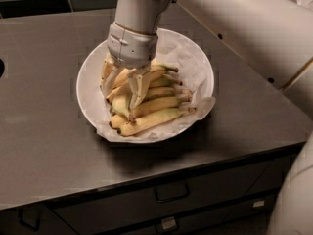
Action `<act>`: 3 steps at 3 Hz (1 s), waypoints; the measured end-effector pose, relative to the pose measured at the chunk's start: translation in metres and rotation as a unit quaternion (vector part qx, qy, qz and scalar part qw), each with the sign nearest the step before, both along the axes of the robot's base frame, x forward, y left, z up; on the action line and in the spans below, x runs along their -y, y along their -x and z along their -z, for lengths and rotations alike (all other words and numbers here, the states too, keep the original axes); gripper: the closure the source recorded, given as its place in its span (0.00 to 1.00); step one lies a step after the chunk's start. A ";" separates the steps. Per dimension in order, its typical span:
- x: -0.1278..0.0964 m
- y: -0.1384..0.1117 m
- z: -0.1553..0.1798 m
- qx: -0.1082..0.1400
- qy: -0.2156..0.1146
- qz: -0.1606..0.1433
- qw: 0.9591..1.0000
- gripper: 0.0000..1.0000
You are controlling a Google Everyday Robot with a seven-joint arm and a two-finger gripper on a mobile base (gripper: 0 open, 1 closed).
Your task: Pick banana from white bowl
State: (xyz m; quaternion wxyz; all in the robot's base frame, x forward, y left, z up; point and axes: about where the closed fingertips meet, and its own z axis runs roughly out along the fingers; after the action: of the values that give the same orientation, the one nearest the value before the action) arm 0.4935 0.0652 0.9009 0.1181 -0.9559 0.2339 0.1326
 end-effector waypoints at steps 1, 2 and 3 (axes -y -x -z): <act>-0.003 -0.002 0.001 -0.003 0.004 -0.001 1.000 0.51; -0.004 0.000 0.004 -0.008 0.009 0.002 1.000 0.51; -0.004 0.004 0.009 -0.016 0.013 0.005 1.000 0.51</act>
Offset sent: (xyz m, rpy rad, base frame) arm -0.0228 -0.0200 -0.0076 -0.1128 0.1084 0.0292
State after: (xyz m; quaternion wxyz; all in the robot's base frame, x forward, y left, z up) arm 0.4893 0.0690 0.8921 0.1029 -0.9539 0.2423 0.1439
